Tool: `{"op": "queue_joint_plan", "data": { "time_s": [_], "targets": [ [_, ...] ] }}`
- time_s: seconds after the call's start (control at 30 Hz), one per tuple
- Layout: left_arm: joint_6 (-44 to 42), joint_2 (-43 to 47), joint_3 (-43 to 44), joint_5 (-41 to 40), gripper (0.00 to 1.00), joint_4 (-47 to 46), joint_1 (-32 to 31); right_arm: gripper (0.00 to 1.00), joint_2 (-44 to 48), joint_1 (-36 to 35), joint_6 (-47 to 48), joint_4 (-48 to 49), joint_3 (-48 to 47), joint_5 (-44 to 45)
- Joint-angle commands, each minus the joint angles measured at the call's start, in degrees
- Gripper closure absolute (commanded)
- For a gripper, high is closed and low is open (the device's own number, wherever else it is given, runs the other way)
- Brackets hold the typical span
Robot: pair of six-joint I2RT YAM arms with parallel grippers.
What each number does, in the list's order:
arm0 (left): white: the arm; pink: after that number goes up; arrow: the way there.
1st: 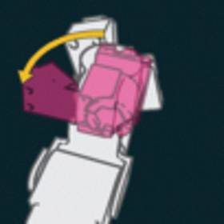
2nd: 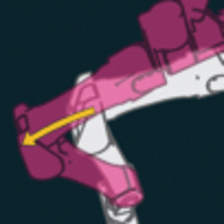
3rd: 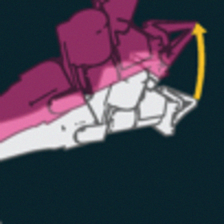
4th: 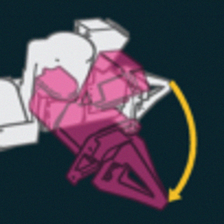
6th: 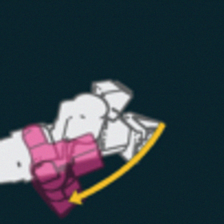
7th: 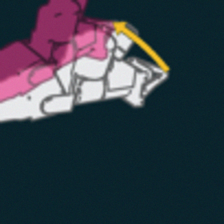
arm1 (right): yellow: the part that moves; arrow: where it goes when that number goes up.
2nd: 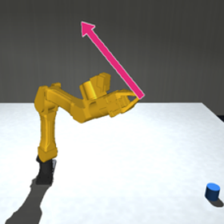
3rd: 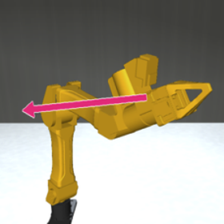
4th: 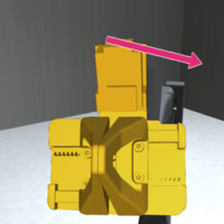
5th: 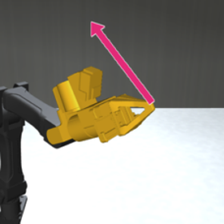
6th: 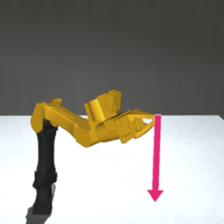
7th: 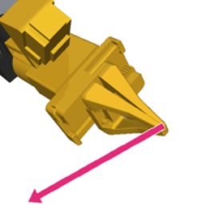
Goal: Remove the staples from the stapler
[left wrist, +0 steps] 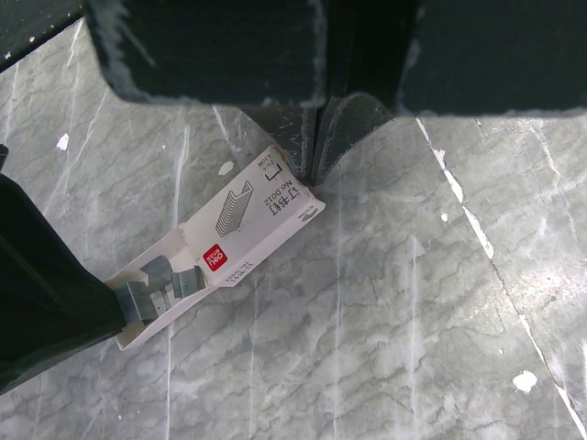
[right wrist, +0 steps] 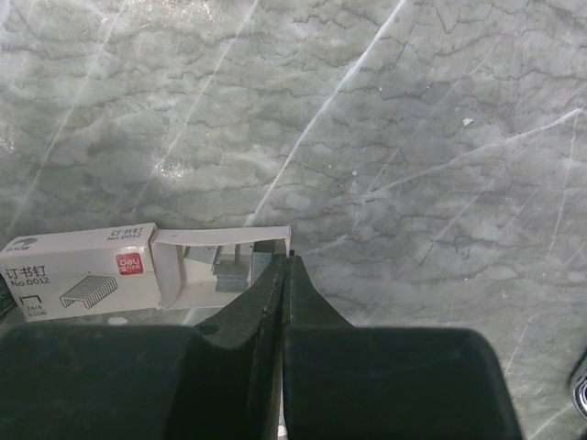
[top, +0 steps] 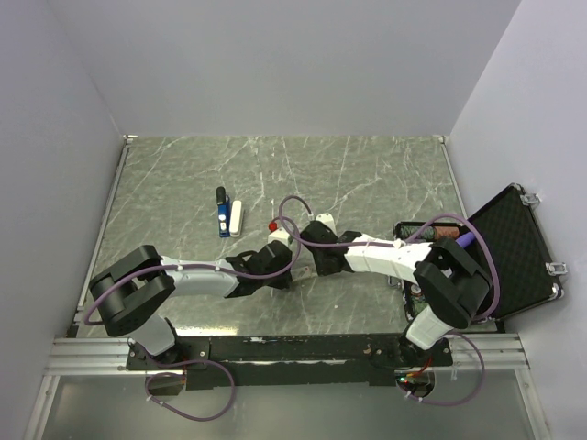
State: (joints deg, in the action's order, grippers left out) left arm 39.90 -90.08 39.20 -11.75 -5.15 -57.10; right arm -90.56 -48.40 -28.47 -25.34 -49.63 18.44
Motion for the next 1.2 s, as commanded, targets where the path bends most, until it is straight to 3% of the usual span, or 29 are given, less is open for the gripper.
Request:
{"op": "queue_joint_plan", "data": {
  "time_s": [0.0,1.17],
  "targets": [
    [-0.1,1.0,-1.3,0.2,0.99,0.5,-0.2,1.0,-0.8,-0.5,0.3,-0.4,-2.8,1.2],
    [0.1,-0.4,-2.2,1.8,0.99,-1.0,-0.2,1.0,-0.3,0.9,1.0,2.4,-3.7,-2.1]
  ]
}}
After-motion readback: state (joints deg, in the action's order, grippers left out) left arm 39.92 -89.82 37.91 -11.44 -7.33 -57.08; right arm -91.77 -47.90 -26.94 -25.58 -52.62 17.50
